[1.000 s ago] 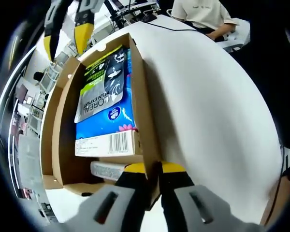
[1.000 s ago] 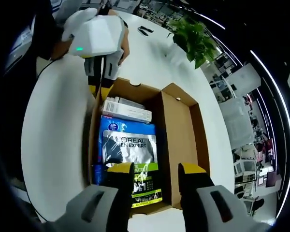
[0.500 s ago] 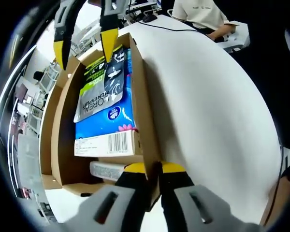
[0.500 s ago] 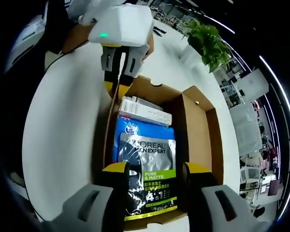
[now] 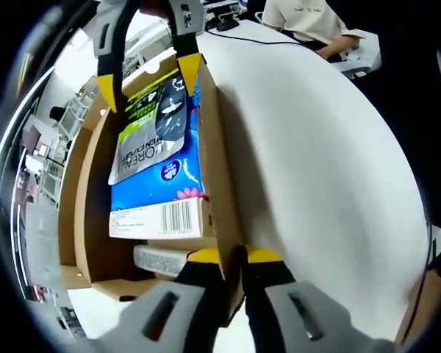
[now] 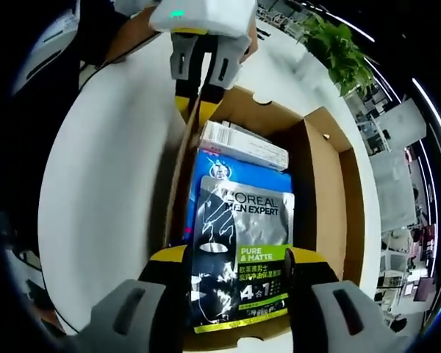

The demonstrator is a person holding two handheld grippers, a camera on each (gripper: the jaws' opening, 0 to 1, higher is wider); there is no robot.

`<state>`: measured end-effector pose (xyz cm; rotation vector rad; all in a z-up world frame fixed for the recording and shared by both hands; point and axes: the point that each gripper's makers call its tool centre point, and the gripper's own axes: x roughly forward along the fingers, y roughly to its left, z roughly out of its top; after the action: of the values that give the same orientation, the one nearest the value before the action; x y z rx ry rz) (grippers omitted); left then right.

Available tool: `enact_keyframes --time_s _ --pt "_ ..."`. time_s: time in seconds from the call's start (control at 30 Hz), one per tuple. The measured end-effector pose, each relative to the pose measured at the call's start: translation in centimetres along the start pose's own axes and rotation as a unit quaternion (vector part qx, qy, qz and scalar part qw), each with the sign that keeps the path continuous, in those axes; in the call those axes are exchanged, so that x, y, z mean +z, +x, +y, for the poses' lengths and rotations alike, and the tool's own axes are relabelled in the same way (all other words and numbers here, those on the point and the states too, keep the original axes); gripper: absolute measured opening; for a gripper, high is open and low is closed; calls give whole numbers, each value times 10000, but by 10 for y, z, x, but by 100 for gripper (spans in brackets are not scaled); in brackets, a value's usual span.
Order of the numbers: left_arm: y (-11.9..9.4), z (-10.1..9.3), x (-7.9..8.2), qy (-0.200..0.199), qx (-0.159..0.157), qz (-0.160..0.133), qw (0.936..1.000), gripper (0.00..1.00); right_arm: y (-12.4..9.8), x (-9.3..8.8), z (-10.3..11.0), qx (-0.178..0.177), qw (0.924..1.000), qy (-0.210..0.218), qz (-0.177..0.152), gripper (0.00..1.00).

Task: Operate the shoe box by opening the lid, removing the specified soft item, and placing it in the target area until the item is outside and the box remains undamaged.

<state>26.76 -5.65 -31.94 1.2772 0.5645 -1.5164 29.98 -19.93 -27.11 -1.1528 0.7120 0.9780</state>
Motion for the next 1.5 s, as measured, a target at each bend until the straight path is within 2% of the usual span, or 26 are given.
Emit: enact_keyframes --time_s 0.17,0.4,0.73,0.93,1.13,1.2,1.27,1.5 --pt "0 0 0 13 -7 -5 10000 7 5 -2 2 92 9999 -62 61 51" --pt "0 1 0 24 -10 -4 10000 7 11 -3 3 110 9998 86 105 50" --pt "0 2 0 36 -7 -11 10000 7 20 -1 3 -23 9997 240 64 50" --pt "0 1 0 43 -6 -11 10000 7 21 0 3 -202 9996 207 77 50" --pt "1 1 -1 47 -4 -10 10000 7 26 1 2 -370 9986 373 54 49" --pt "1 1 -1 41 -6 -12 10000 7 23 2 -1 -599 9976 335 77 50" --pt "1 1 -1 46 -8 -10 10000 7 22 2 0 -654 9973 313 82 50" --pt "1 2 -1 45 -4 -9 10000 7 15 2 -6 -1174 9928 206 151 49"
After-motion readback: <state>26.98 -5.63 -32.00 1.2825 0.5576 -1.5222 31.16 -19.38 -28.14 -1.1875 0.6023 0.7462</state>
